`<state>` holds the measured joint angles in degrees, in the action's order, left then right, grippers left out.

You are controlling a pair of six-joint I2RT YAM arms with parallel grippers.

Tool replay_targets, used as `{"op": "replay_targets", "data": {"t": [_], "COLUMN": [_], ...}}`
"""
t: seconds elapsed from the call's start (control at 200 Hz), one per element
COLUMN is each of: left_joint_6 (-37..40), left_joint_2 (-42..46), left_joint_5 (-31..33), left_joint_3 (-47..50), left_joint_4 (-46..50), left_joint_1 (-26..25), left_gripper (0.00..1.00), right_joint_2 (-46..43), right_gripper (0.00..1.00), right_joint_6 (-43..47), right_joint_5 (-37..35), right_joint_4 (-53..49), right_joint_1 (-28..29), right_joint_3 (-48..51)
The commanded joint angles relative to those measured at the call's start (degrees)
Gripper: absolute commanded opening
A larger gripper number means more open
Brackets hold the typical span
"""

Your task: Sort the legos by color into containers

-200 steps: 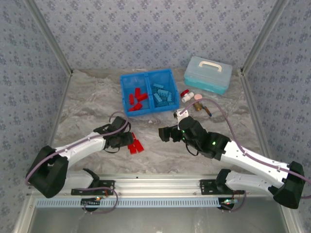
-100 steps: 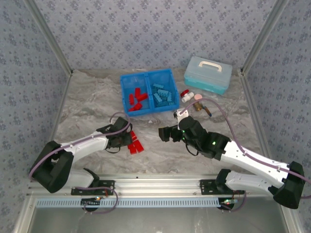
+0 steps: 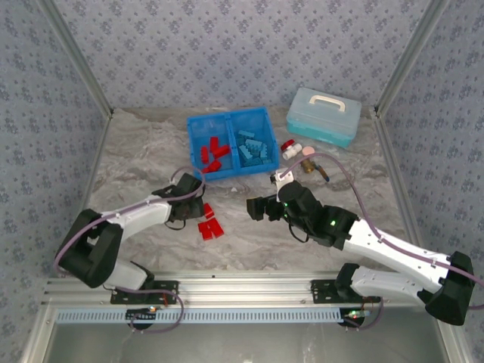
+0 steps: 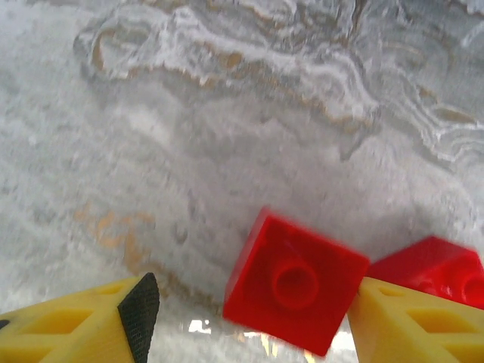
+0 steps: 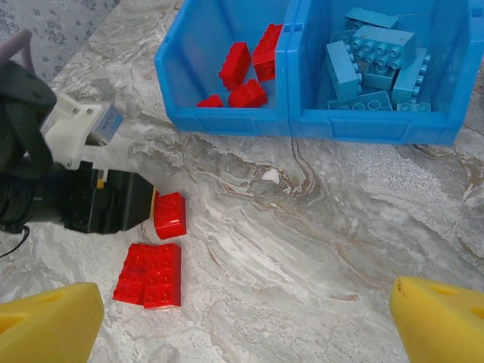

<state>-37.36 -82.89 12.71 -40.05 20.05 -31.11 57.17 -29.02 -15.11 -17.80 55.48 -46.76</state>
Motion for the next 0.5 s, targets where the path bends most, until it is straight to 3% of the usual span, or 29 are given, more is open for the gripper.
{"op": "replay_targets", "data": {"t": [0.0, 0.34, 0.495], "left_joint_6": [4.1, 4.1, 3.6], "left_joint_2": [-2.8, -5.0, 0.5], "left_joint_5": [-3.0, -3.4, -5.1], "left_joint_3": [-2.1, -2.8, -4.5], "left_joint_4": [-1.8, -0.7, 2.5], "left_joint_1": [1.1, 1.6, 1.5], "left_gripper": [0.67, 0.30, 0.27], "right_joint_2": [-0.7, -1.3, -0.6], "right_gripper": [1.00, 1.00, 1.00], "right_joint_6": [-0.5, -0.8, -0.6], "right_joint_5": [-0.2, -1.2, -1.1], "right_joint_4": [-1.1, -1.5, -0.9], "right_joint_1": [-0.3, -0.3, -0.5], "right_joint_3": [-1.4, -1.2, -1.7]}}
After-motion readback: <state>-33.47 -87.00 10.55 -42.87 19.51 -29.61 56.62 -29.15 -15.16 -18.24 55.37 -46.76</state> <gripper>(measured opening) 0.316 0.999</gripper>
